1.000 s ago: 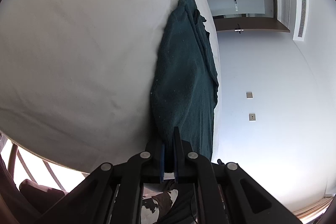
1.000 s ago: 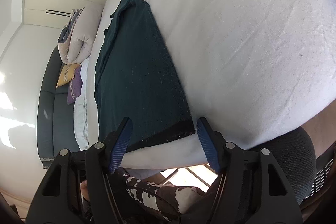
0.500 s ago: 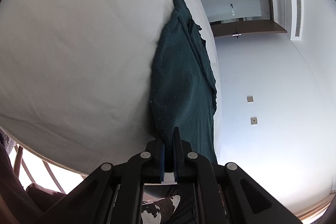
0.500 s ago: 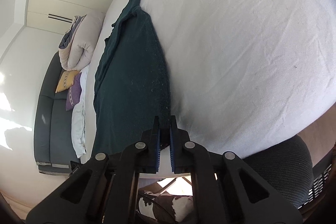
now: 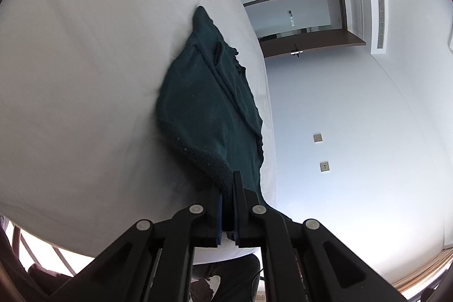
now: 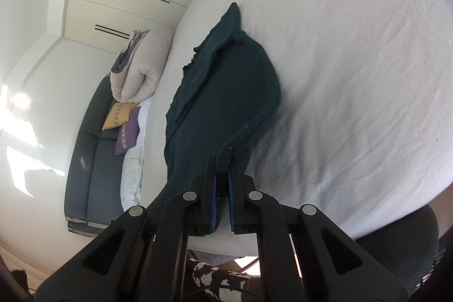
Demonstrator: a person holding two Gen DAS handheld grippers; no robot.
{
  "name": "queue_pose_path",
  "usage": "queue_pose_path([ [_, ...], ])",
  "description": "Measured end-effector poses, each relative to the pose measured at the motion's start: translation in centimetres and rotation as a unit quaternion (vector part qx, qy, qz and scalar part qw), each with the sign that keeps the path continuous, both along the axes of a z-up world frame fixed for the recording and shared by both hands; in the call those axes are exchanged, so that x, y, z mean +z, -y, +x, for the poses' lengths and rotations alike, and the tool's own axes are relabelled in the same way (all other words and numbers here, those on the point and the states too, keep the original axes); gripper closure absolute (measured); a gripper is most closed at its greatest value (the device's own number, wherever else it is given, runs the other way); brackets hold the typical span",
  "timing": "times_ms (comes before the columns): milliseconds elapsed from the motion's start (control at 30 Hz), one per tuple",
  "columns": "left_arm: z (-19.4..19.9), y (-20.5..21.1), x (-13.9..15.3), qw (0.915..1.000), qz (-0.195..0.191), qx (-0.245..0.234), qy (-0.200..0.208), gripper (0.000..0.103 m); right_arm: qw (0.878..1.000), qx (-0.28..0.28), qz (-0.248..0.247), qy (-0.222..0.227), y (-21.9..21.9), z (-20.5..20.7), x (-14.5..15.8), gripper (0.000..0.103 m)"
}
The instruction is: Fold small clothes
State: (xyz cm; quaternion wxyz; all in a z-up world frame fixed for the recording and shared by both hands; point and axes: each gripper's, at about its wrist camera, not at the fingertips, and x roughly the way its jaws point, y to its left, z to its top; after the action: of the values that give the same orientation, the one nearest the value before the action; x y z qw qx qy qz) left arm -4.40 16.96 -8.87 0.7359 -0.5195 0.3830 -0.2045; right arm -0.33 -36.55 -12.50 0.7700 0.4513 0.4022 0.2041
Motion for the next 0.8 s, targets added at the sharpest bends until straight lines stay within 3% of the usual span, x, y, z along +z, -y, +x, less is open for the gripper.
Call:
queue_pose_path([
  [300, 7.2, -1.0, 3.6, 0.9993, -0.004, 0.017, 0.033, 0.098, 0.998, -0.018, 0.039, 0.044, -0.6, 7.8, 5.8, 0.097],
  [800, 23.4, -1.7, 5.2, 0.9981, 0.014, 0.047, 0.037, 0.098, 0.996, -0.043, -0.001, 0.073, -3.5, 26.6, 11.0, 0.097],
])
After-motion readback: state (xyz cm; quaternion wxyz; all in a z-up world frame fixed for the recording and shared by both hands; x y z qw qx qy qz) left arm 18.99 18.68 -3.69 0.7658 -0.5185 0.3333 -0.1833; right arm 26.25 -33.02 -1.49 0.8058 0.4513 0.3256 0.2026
